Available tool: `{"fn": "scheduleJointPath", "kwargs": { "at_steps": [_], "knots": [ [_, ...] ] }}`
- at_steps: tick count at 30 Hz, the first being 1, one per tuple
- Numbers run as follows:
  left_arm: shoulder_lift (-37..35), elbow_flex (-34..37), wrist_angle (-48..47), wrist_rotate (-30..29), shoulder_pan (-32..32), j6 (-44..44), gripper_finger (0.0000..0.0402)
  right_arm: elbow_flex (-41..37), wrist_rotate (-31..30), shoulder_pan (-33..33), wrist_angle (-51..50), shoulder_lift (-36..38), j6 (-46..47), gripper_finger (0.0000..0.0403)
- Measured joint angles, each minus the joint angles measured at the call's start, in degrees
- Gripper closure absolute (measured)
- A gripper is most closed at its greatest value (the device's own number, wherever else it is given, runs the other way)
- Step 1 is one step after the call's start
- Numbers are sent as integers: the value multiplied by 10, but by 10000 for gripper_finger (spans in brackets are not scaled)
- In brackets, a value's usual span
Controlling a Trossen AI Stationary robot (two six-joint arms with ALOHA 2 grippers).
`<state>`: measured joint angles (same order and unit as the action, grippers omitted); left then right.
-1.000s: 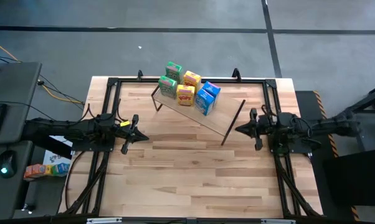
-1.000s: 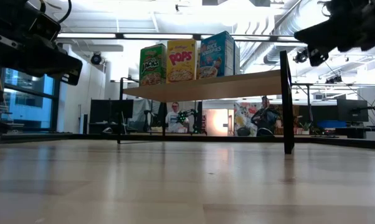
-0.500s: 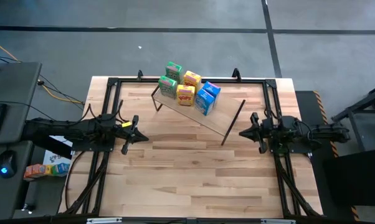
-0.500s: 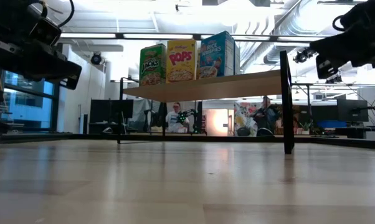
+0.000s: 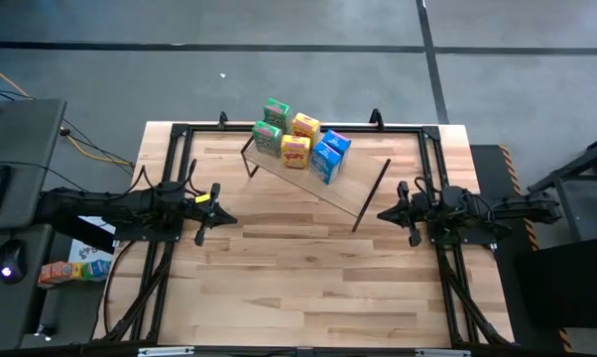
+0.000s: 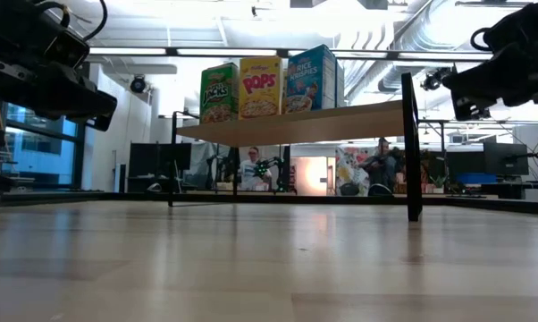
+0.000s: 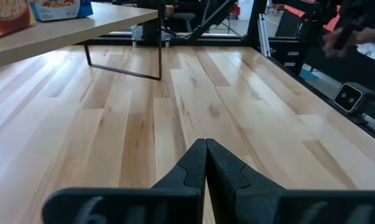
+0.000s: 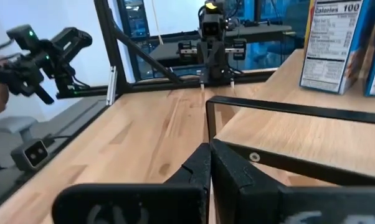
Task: Stack cereal on shelf
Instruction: Return to Home Position
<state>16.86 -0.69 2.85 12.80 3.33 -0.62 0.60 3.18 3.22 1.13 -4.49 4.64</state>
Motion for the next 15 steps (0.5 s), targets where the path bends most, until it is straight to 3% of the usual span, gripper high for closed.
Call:
{"fn": "scheduleJointPath", "kwargs": {
  "at_steps": [7, 15],
  "knots": [
    [0, 0, 0, 0, 0, 0, 401, 0, 0, 0, 0, 0, 56, 403],
    [-24, 0, -1, -5, -5, 0, 401, 0, 0, 0, 0, 0, 58, 403]
  ]
}}
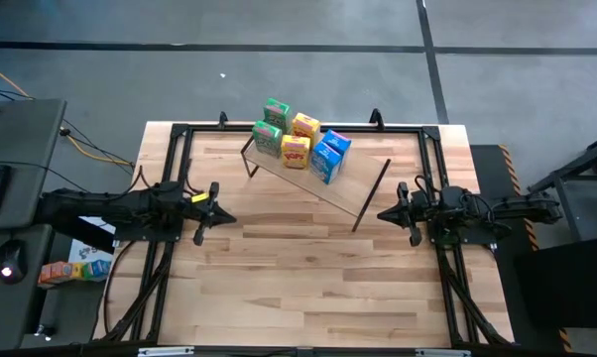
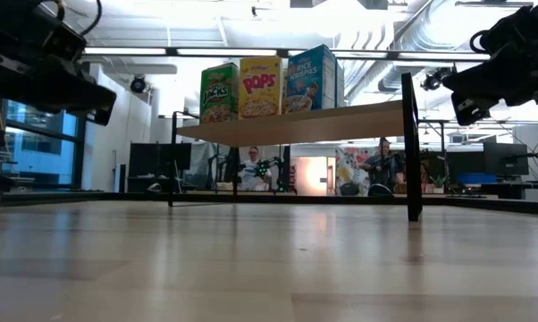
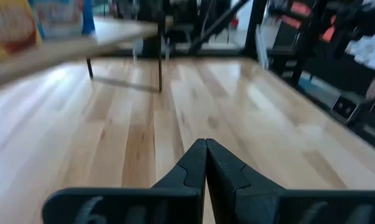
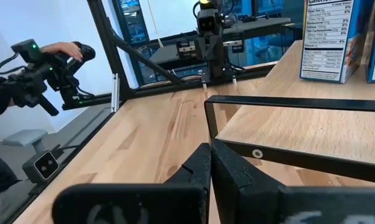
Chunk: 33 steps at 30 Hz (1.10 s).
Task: Stack cereal on shelf
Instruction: Return to Home Position
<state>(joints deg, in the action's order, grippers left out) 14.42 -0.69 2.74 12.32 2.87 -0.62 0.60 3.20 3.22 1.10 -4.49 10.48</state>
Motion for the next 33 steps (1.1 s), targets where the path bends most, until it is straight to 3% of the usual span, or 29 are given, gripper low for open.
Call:
{"fn": "scheduleJointPath", "kwargs": {
  "at_steps": [10, 14, 33],
  "knots": [
    [-144, -1, 7, -2, 0, 0, 401, 0, 0, 0, 0, 0, 0, 403],
    [-142, -1, 60, -6, 0, 0, 401, 0, 0, 0, 0, 0, 0, 403],
    [-142, 0, 48, -9, 0, 0, 401, 0, 0, 0, 0, 0, 0, 403]
  ]
}}
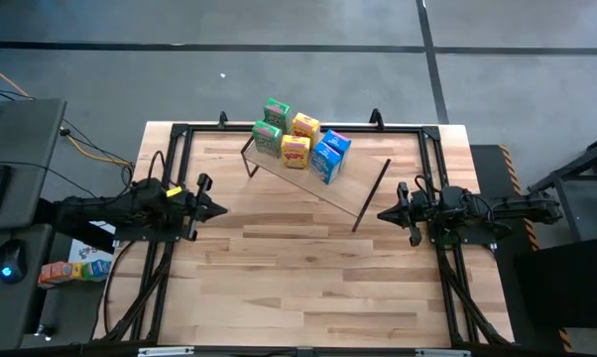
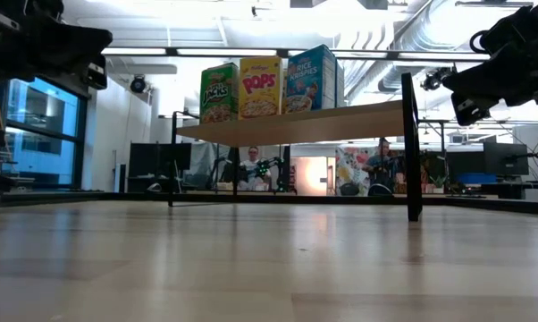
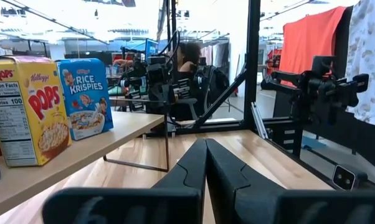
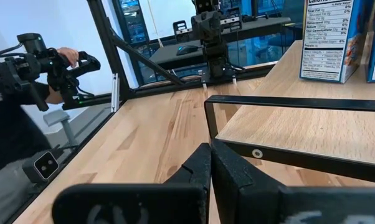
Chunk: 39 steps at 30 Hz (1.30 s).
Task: Stack cereal on shelf
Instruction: Return to Home Position
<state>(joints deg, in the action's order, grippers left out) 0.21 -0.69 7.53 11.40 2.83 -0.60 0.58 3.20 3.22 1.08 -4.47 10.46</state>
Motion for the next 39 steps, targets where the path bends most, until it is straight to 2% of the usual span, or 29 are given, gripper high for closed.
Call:
{"fn": "scheduleJointPath", "kwargs": {
  "at_steps": [22, 39],
  "knots": [
    [0, 0, 0, 0, 0, 0, 401, 0, 0, 0, 0, 0, 0, 403],
    [0, 0, 0, 0, -41, 0, 401, 0, 0, 0, 0, 0, 0, 403]
  ]
}}
